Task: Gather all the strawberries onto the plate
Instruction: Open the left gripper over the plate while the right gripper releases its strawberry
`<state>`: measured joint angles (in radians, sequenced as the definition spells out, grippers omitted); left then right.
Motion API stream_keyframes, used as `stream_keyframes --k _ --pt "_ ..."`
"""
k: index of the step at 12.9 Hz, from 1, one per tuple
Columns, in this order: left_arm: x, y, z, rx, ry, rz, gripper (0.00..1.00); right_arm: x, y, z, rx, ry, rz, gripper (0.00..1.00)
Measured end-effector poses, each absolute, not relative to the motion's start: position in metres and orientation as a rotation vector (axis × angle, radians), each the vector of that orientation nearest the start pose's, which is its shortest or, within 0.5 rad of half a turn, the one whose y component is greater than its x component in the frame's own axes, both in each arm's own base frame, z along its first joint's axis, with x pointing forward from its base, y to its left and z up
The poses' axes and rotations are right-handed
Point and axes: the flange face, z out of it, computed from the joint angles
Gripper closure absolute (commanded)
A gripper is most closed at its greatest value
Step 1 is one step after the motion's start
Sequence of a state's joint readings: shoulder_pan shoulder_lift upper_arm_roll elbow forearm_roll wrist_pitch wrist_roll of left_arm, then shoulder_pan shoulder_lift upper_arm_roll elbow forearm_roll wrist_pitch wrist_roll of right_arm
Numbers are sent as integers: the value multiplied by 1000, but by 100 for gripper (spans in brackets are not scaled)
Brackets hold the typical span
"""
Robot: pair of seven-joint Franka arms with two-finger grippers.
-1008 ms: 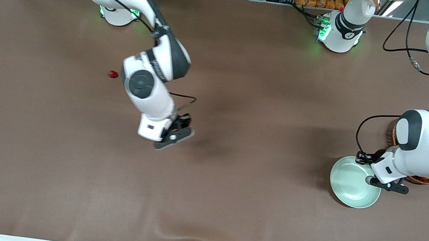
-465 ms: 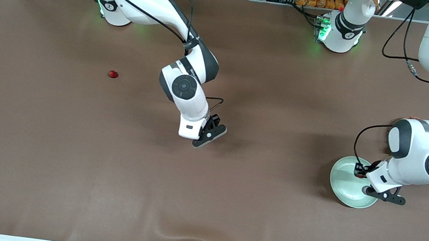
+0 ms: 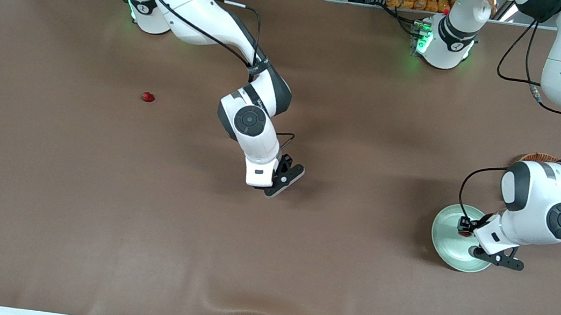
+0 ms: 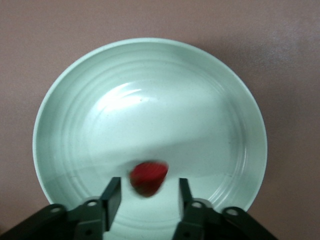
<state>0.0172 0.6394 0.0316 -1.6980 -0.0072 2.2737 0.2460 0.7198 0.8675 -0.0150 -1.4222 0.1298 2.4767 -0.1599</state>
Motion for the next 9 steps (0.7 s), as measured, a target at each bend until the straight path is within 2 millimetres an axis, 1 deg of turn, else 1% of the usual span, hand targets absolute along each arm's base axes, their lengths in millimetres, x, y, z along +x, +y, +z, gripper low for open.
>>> stream_keyframes --k 2,5,7,9 --pt "673 31 223 -3119 311 82 0 567 483 193 -2782 -1142 -244 0" --pt "678 29 233 -3117 317 50 0 570 486 199 -2769 -1140 -296 0" --pt "682 23 242 -3117 330 25 0 574 485 203 -2769 -1135 -312 0" --pt "686 11 252 -3119 356 -8 0 584 478 212 -2779 -1113 -339 0"
